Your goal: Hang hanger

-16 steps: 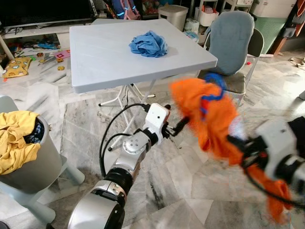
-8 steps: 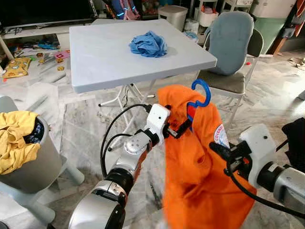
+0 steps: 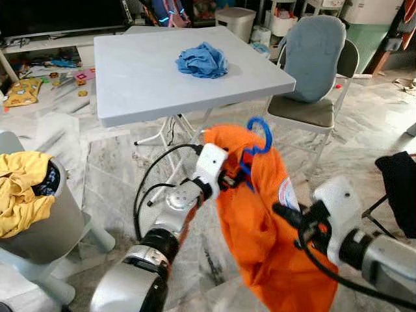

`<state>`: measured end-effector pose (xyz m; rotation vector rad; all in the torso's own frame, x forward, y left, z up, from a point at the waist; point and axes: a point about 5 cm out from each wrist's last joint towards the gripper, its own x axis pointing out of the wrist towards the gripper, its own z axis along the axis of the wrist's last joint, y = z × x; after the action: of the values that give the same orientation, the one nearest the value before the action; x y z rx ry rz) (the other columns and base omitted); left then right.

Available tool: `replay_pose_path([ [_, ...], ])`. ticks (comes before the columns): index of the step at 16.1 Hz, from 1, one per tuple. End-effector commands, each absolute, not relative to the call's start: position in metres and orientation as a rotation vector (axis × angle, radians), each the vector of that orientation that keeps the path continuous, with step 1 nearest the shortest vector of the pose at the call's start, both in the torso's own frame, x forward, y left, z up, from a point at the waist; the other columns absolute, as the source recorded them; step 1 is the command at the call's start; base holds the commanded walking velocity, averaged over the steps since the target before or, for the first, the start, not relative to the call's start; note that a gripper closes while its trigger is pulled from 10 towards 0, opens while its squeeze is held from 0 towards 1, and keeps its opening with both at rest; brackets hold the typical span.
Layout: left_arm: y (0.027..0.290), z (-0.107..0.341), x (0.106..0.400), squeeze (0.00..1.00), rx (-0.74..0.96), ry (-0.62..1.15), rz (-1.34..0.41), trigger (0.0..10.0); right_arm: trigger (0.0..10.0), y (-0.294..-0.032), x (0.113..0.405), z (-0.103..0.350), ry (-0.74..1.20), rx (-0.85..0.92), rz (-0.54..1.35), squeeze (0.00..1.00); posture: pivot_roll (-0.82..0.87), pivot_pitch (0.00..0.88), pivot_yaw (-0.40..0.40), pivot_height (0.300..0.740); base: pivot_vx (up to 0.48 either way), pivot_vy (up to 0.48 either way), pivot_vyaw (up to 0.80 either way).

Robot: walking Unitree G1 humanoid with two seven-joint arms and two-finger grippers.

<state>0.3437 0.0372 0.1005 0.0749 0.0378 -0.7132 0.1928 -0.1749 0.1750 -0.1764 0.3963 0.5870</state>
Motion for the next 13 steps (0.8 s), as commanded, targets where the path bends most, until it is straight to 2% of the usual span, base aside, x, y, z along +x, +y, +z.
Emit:
replay_pose_path([
  [1,0.045,0.101,0.348,0.00,0.126,0.061,-0.690,0.0,10.0,-0.177,0.190,0.187,0.339,-0.205,0.594,0.00,-0.11,0.000,-0.024,0.740,0.000,0.000,0.00],
  [9,0.083,0.100,0.360,0.00,0.217,0.098,-0.558,0.0,10.0,-0.197,0.185,0.190,0.368,-0.269,0.554,0.00,-0.09,0.000,-0.021,0.740,0.000,0.000,0.00],
  [11,0.092,0.105,0.366,0.00,0.240,0.097,-0.504,0.0,10.0,-0.213,0.172,0.187,0.427,-0.329,0.558,0.00,-0.09,0.000,-0.018,0.740,0.000,0.000,0.00],
  [12,0.095,0.106,0.368,0.00,0.252,0.101,-0.484,0.0,10.0,-0.233,0.160,0.187,0.501,-0.413,0.553,0.00,-0.09,0.000,-0.016,0.740,0.000,0.000,0.00],
  [13,0.096,0.106,0.368,0.00,0.254,0.102,-0.482,0.0,10.0,-0.237,0.157,0.187,0.517,-0.431,0.553,0.00,-0.09,0.000,-0.015,0.740,0.000,0.000,0.00],
])
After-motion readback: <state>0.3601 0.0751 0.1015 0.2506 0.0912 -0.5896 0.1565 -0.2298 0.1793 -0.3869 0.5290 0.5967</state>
